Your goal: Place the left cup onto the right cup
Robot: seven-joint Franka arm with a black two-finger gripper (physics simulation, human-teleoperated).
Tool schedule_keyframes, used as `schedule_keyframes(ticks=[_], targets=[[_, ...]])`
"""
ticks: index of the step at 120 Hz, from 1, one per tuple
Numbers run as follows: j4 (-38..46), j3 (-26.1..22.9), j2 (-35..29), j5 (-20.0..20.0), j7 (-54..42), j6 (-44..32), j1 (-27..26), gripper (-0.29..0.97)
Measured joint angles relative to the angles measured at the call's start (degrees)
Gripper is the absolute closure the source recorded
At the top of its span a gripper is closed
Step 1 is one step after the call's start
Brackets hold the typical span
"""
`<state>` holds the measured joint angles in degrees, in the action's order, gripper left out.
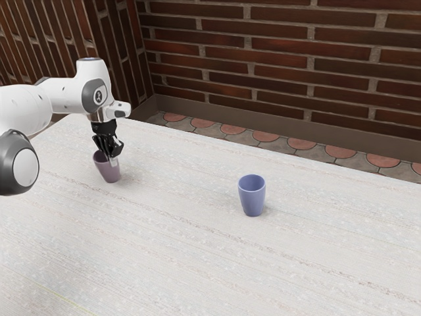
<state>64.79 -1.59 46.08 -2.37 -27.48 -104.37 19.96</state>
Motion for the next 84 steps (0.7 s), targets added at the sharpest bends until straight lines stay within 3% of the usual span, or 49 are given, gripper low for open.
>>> schedule_keyframes(ticks=[44,84], targets=[[0.0,0.0,-0.9,-0.1,0.2,0.0,-0.3,0.79],[2.0,0.2,-6.3,0.0,0.4,0.1,-2.1,0.79]])
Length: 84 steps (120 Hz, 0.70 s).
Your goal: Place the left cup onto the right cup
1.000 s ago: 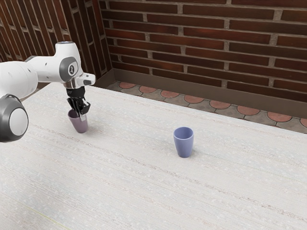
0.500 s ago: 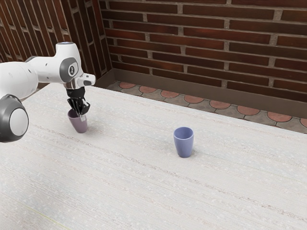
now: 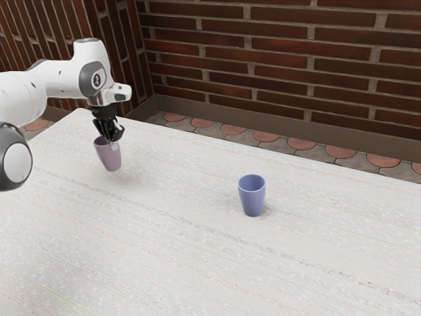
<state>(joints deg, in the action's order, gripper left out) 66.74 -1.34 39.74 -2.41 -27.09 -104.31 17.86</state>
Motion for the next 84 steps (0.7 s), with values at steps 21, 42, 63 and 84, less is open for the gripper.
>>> schedule_keyframes(ticks=[21,42,63,84], targets=[[1.6,0.1,-3.0,0.0,0.2,0.1,-3.0,0.79],[4.2,0.4,-6.4,-0.1,0.5,0.1,-7.6,0.79],[7.6,0.9,-10.0,-0.1,1.1,0.0,-12.6,0.79],[9.9,1.0,-12.4,-0.7,2.1,0.0,-17.0,0.79]])
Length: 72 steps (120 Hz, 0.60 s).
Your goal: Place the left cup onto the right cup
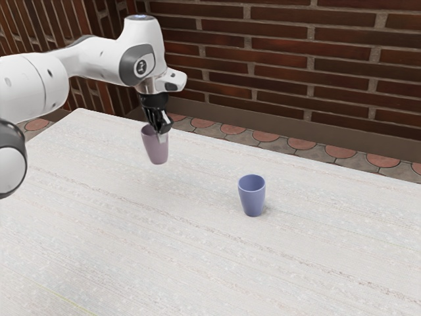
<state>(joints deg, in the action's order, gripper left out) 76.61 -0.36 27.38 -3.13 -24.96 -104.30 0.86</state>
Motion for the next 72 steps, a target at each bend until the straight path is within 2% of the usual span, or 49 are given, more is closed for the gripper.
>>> schedule_keyframes(ticks=[12,30,72], targets=[[0.2,0.5,-0.5,-0.2,0.6,0.0,-2.7,0.79],[0.2,4.2,-1.4,-0.2,1.5,0.0,-8.7,0.79],[-0.6,4.8,-1.6,-0.8,3.7,-0.1,-16.8,0.79]])
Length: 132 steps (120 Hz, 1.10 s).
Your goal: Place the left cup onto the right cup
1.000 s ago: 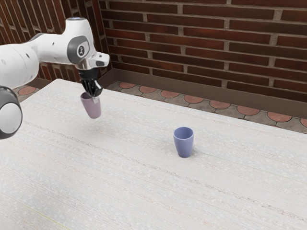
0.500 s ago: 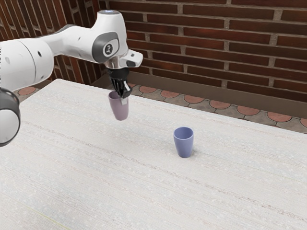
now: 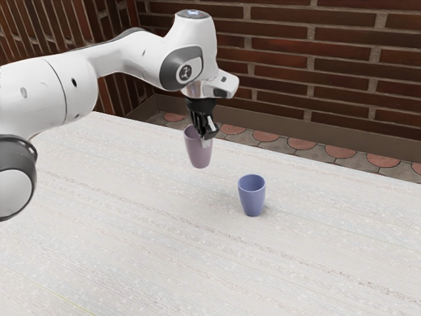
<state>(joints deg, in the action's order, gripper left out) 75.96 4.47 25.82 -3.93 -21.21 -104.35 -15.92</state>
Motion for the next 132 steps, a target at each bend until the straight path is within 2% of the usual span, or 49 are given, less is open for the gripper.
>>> schedule_keyframes(ticks=[55,132], targets=[[-1.7,0.2,-0.1,-1.6,3.0,0.0,-7.3,0.79],[-4.9,0.2,2.4,-3.1,5.6,0.1,-9.7,0.79]])
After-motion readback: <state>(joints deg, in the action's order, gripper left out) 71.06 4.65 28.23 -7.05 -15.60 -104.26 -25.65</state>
